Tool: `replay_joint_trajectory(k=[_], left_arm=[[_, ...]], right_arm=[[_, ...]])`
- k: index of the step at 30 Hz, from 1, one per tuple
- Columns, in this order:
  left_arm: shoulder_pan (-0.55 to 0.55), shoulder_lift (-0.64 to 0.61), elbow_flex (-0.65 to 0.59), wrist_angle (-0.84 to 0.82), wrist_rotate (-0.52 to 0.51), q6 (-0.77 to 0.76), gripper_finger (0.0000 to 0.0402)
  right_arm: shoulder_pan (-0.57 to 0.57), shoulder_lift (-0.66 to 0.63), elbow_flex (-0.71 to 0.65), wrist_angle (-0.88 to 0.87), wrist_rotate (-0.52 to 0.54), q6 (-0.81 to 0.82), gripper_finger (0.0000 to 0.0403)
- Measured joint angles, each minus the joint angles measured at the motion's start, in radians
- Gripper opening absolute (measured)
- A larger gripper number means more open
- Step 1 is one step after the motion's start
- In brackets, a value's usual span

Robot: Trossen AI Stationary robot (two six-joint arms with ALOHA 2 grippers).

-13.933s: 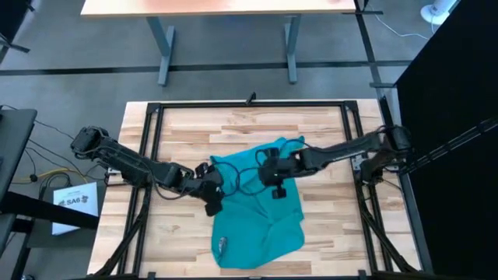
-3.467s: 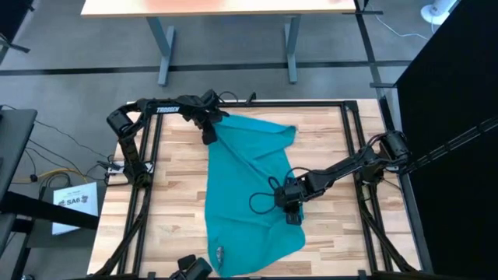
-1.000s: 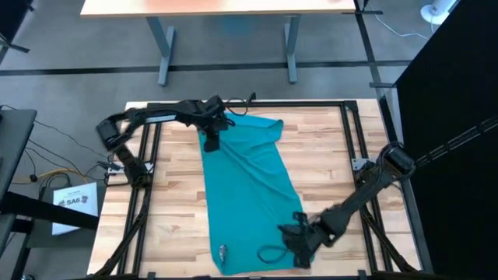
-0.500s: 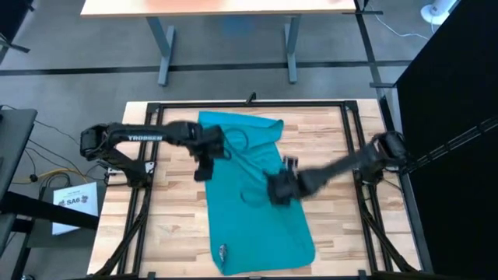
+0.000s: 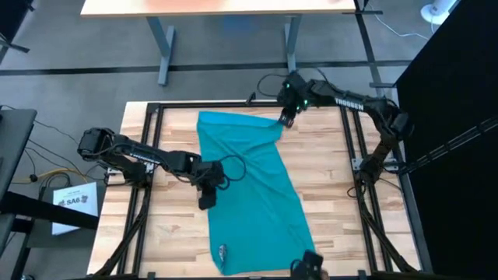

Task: Roll towel
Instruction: Roll the blue towel

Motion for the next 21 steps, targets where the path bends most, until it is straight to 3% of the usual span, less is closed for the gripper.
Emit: replay_joint_trajectory(k=[4, 11, 21], left_arm=[[-0.019, 0.0, 0.001, 0.073, -0.003, -0.095, 0.0143], [-0.022, 0.0, 0.001, 0.064, -0.007, -0.203, 0.0143], [-0.028, 0.0, 0.001, 0.065, -0.026, -0.272, 0.0143]], right_arm=[[-0.01, 0.068, 0.082, -0.004, -0.008, -0.217, 0.0163], [0.001, 0.253, 0.184, -0.065, 0.091, -0.482, 0.0199], [-0.047, 0.343, 0.21, -0.116, 0.088, -0.534, 0.0188]])
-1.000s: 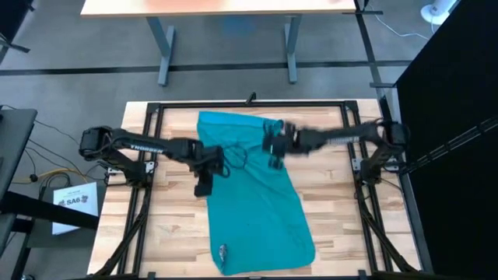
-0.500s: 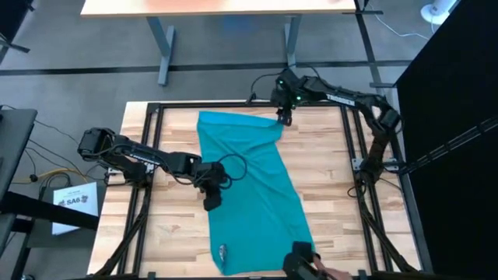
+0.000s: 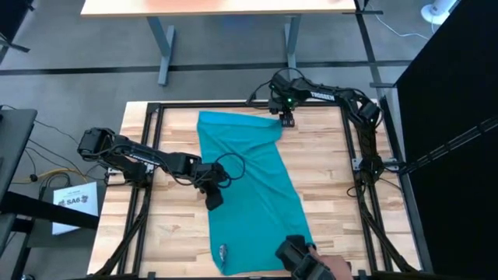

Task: Roll towel
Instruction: Roll the blue towel

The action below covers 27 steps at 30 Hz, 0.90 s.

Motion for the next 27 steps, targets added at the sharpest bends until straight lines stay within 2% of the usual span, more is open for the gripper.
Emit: replay_joint_trajectory(k=[9, 22, 27], left_arm=[[0.0, 0.0, 0.0, -0.004, -0.015, 0.03, 0.0143], [0.0, -0.001, 0.0, -0.047, -0.022, 0.085, 0.0143], [0.0, -0.001, 0.0, -0.046, -0.022, 0.085, 0.0143]], right_arm=[[0.039, -0.009, 0.004, -0.045, -0.071, 0.003, 0.0187], [0.077, 0.002, 0.004, -0.044, -0.072, -0.02, 0.0187], [0.087, 0.017, 0.003, -0.047, -0.041, -0.024, 0.0178]])
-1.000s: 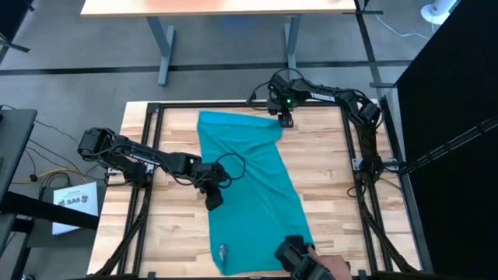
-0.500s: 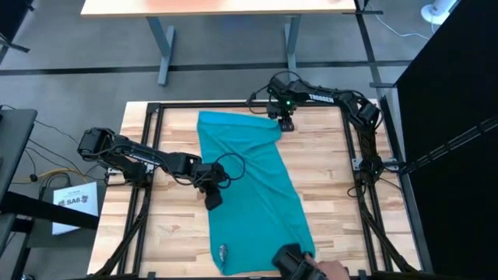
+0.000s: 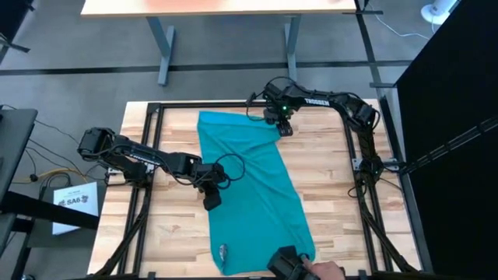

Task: Roll towel
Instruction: Roll the blue towel

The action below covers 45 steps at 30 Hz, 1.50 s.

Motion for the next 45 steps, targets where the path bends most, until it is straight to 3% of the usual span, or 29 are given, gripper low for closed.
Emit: replay_joint_trajectory(k=[4, 11, 16, 20, 26, 28, 33, 38, 45], left_arm=[[0.0, 0.0, 0.0, 0.001, 0.0, 0.0, 0.0143], [0.0, 0.0, 0.0, 0.003, -0.001, 0.0, 0.0143], [0.014, -0.008, 0.009, -0.007, -0.013, 0.009, 0.0143], [0.052, -0.035, 0.105, -0.119, -0.049, 0.115, 0.0143], [0.194, -0.04, 0.334, -0.41, -0.447, 0.462, 0.0143], [0.274, -0.034, 0.405, -0.451, -0.521, 0.58, 0.0144], [0.539, -0.032, 0.513, -0.497, -0.523, 0.754, 0.016], [0.777, 0.015, 0.528, -0.518, -0.425, 0.897, 0.0186], [0.815, 0.239, 0.527, -0.5, -0.442, 1.204, 0.0198]], right_arm=[[0.006, -0.002, 0.001, 0.01, 0.031, 0.0, 0.0135], [-0.01, -0.002, 0.001, -0.006, 0.041, 0.007, 0.0009], [-0.018, -0.002, 0.001, -0.009, 0.038, 0.051, 0.0001], [-0.025, -0.005, 0.001, -0.015, 0.035, 0.085, 0.0], [-0.027, -0.005, 0.001, -0.009, 0.022, 0.094, 0.0], [-0.027, -0.005, 0.001, -0.01, 0.021, 0.104, 0.0], [-0.027, -0.005, 0.001, -0.01, -0.004, 0.117, 0.0], [-0.027, -0.005, 0.001, -0.004, -0.008, 0.117, 0.0], [-0.027, -0.005, 0.001, 0.007, -0.009, 0.115, 0.0]])
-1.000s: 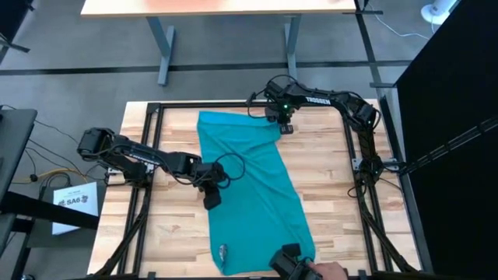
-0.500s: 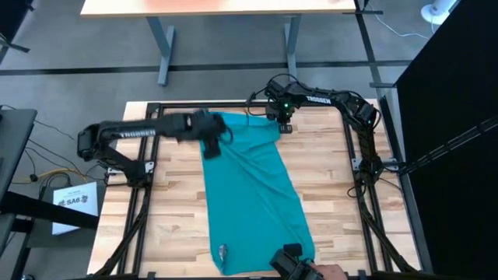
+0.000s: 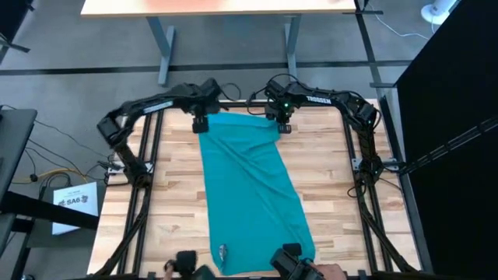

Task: Roll towel
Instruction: Roll the blue towel

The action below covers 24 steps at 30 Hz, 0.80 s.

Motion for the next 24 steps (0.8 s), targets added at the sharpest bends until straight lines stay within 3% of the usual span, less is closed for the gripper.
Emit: replay_joint_trajectory(k=[5, 8, 13, 24], left_arm=[[0.012, 0.134, 0.0, 0.05, 0.005, 0.233, 0.019], [0.045, 0.178, 0.0, 0.062, 0.068, 0.319, 0.0184], [0.1, 0.207, -0.001, 0.078, 0.127, 0.333, 0.0177], [0.129, 0.205, -0.032, 0.168, 0.131, 0.407, 0.0171]], right_arm=[[0.0, 0.0, 0.0, 0.0, -0.02, -0.002, 0.0], [0.0, 0.0, 0.0, 0.0, -0.023, -0.002, 0.0], [0.0, 0.0, 0.0, 0.0, -0.023, -0.001, 0.0], [0.0, 0.0, 0.0, 0.013, -0.026, -0.001, 0.0]])
